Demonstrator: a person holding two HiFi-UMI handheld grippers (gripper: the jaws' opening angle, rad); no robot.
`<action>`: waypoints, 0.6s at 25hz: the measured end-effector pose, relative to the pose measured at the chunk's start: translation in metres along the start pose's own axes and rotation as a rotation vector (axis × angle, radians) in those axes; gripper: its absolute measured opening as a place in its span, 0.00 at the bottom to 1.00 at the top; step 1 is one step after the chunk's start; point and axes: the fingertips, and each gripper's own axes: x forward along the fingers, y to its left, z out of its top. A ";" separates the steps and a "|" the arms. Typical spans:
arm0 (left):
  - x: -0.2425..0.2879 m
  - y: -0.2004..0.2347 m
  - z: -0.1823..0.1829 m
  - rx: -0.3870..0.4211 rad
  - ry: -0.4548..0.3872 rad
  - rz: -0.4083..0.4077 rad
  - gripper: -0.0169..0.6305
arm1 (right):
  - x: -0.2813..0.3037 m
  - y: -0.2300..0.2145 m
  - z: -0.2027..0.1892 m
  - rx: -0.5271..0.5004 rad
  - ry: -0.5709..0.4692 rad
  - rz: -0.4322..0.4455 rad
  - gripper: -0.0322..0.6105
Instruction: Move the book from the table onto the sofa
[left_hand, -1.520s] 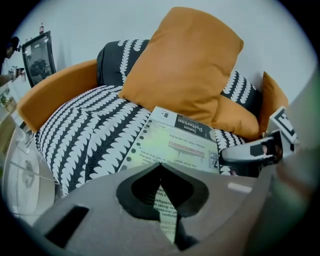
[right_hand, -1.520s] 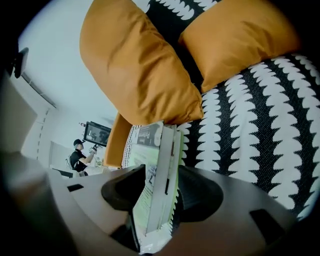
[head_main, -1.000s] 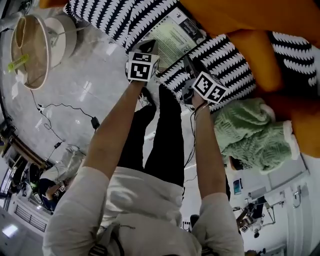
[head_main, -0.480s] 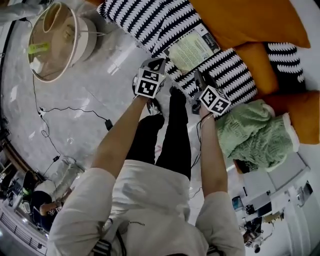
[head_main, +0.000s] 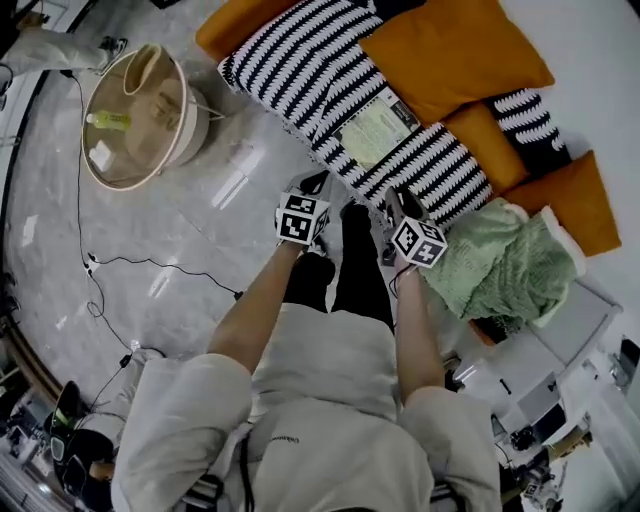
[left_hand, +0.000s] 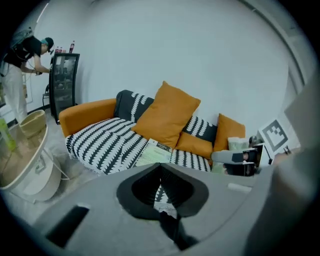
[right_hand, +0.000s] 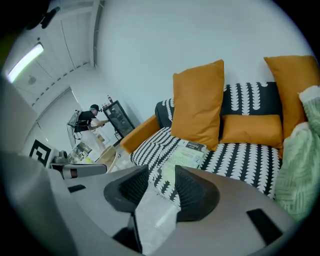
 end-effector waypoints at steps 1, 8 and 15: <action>-0.010 -0.008 0.003 -0.013 -0.009 -0.013 0.04 | -0.009 0.006 0.003 -0.009 -0.009 -0.001 0.30; -0.069 -0.049 0.005 -0.061 -0.061 -0.038 0.04 | -0.067 0.047 0.013 -0.067 -0.063 0.004 0.29; -0.088 -0.074 0.037 0.027 -0.090 -0.077 0.04 | -0.078 0.084 0.032 -0.226 -0.092 0.036 0.26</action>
